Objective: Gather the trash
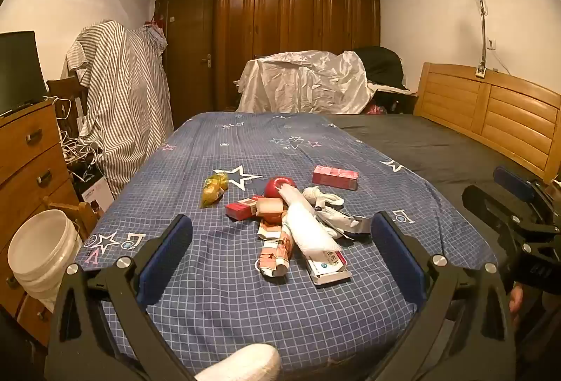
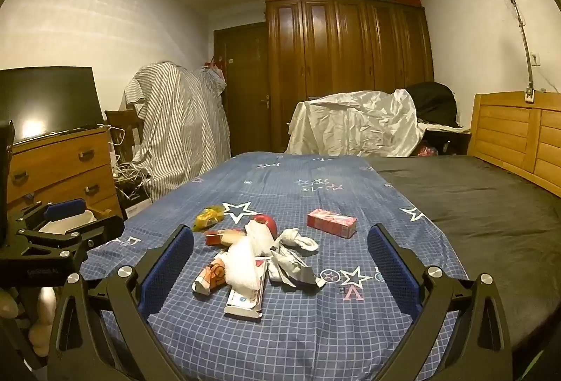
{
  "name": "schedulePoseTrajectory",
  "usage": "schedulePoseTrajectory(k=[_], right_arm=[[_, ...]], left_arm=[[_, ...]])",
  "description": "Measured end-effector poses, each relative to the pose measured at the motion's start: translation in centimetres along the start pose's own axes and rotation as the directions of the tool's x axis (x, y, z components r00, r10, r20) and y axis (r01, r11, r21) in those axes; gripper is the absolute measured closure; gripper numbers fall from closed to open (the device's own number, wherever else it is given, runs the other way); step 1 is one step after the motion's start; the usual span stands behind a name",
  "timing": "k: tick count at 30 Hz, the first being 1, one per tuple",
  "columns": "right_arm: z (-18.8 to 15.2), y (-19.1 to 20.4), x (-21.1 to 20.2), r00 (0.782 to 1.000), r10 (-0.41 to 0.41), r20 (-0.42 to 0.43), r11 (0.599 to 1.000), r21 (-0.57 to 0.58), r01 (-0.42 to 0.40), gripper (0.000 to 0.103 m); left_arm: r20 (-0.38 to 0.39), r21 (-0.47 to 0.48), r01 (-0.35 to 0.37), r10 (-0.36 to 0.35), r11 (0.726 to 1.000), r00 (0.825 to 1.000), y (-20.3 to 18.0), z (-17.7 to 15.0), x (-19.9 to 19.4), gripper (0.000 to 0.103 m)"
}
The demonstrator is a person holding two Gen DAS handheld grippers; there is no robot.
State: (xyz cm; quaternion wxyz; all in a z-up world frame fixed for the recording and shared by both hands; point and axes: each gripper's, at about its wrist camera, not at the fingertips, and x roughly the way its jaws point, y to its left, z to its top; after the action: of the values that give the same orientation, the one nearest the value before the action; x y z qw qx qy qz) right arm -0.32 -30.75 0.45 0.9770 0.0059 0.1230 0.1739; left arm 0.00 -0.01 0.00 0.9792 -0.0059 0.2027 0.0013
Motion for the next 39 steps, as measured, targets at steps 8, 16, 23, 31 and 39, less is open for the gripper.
schedulePoseTrajectory(k=[8,16,23,31,39], right_arm=[[0.0,0.0,0.2,1.0,0.002,-0.003,1.0,0.008,-0.002,0.004],[-0.3,0.1,0.8,1.0,0.007,-0.006,1.0,0.012,-0.007,0.004],[-0.2,0.2,0.8,1.0,0.008,-0.008,1.0,0.01,-0.008,0.004],[-0.2,0.1,1.0,1.0,0.011,-0.007,1.0,0.009,-0.011,0.004],[-0.2,0.3,0.8,1.0,0.016,-0.01,1.0,0.006,-0.016,0.004]], left_arm=[[-0.005,-0.001,0.002,-0.002,1.0,1.0,0.1,0.0,0.0,0.005],[-0.011,0.005,-0.001,0.001,1.0,1.0,0.0,-0.2,0.3,0.005],[-0.014,0.007,0.0,0.0,1.0,1.0,0.0,-0.4,0.5,0.005],[-0.017,0.006,-0.001,0.001,1.0,1.0,-0.1,-0.7,0.7,0.005],[-0.027,0.001,-0.002,0.002,1.0,1.0,0.0,-0.8,0.9,0.005]])
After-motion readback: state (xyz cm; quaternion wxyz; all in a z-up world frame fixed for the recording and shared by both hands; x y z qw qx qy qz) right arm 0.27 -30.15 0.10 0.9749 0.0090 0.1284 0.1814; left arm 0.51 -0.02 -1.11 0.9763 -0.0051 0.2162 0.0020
